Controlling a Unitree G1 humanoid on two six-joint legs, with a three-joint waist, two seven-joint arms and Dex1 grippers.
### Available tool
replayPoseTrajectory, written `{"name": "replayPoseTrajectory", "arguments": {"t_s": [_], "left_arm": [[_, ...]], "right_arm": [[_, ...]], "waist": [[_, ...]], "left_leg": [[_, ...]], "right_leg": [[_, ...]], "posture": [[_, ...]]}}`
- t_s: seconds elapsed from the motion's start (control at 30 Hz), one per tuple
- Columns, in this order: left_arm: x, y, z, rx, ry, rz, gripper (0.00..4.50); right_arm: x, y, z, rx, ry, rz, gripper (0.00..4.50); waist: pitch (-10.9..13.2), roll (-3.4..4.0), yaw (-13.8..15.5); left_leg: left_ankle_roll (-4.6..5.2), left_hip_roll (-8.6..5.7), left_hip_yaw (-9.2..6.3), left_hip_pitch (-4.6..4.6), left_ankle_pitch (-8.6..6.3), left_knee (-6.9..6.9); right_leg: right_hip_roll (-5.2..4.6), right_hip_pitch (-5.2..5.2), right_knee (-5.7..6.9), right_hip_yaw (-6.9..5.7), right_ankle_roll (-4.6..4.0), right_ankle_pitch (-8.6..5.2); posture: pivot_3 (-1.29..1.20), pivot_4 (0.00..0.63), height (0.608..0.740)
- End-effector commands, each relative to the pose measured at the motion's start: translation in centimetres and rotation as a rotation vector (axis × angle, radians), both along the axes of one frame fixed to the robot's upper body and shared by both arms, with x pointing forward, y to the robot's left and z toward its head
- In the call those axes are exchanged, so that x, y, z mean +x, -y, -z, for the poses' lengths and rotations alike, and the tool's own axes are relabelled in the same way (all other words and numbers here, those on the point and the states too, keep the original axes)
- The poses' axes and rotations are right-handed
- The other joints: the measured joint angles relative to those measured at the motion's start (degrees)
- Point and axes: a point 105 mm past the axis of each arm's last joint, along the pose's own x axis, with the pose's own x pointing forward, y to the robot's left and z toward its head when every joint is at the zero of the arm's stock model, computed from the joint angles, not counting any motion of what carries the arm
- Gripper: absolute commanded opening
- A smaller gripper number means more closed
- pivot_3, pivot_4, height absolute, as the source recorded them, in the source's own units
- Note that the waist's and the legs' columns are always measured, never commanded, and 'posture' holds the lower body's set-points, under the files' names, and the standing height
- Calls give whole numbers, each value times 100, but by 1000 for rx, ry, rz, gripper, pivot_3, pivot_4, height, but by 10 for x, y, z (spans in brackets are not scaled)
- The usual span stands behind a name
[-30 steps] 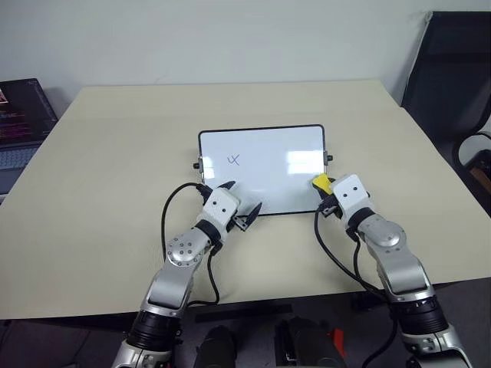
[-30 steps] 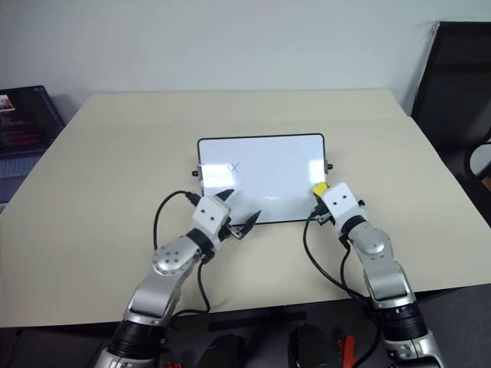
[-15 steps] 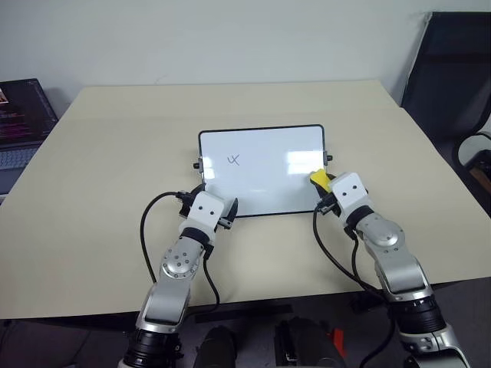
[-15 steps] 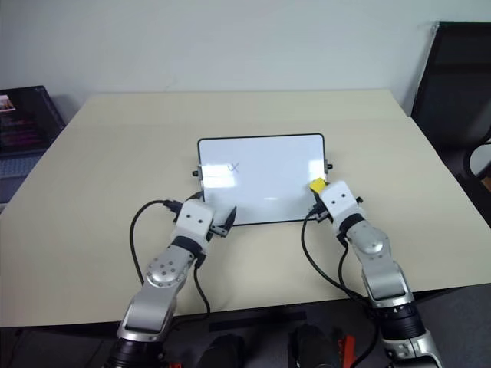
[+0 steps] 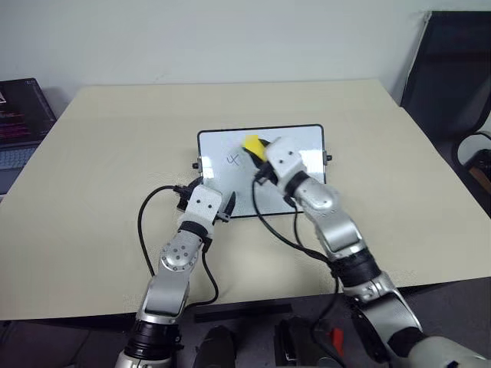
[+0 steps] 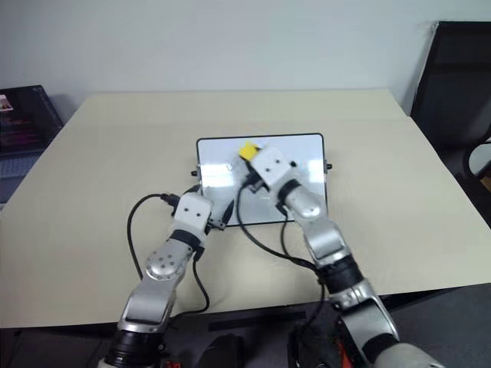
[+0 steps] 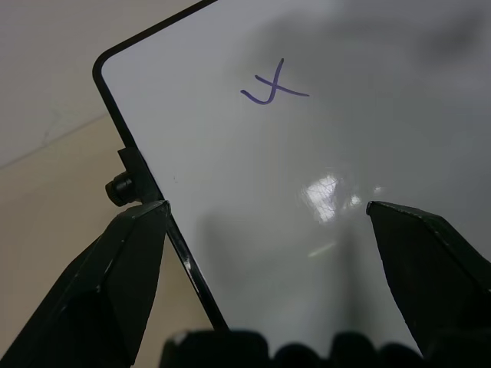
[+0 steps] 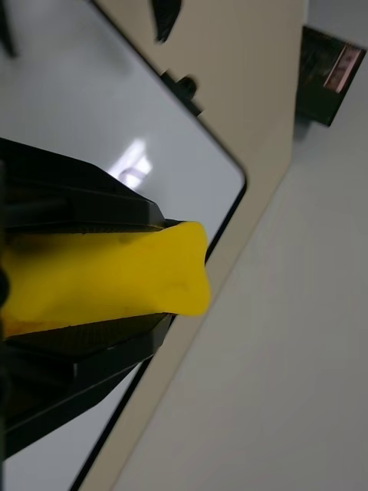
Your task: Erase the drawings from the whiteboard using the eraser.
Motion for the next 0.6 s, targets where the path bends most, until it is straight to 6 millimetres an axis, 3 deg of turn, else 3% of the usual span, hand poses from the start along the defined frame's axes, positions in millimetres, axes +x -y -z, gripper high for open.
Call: {"name": "replayPoseTrajectory", "arguments": {"t_s": [0.03,0.27,0.47,0.6], "left_arm": [[2,-4,-14,-2,60,-5,4500],[4,-4,-19,5,73,-4,4500],[1,-4,-15,4,60,-7,4500],[1,-2,-15,2,59,-4,4500]], "right_arm": [[2,-21,-16,-1,56,-42,1129],[12,-24,-12,-29,24,-23,1129],[15,-20,8,-136,-25,-3,1129],[13,-24,6,-154,-23,-3,1129]], "waist": [[0,0,3],[0,-1,27],[0,-1,11],[0,0,-4]], "left_leg": [[0,0,0,0,0,1],[0,-1,-1,-3,0,2],[0,3,-2,0,0,1],[0,4,-2,0,0,1]], "right_leg": [[0,0,1,1,0,0],[-3,1,0,1,0,1],[-3,-1,5,3,-1,1],[-3,-2,7,2,-1,1]], "posture": [[0,150,740],[0,150,740],[0,150,740],[0,150,740]]}}
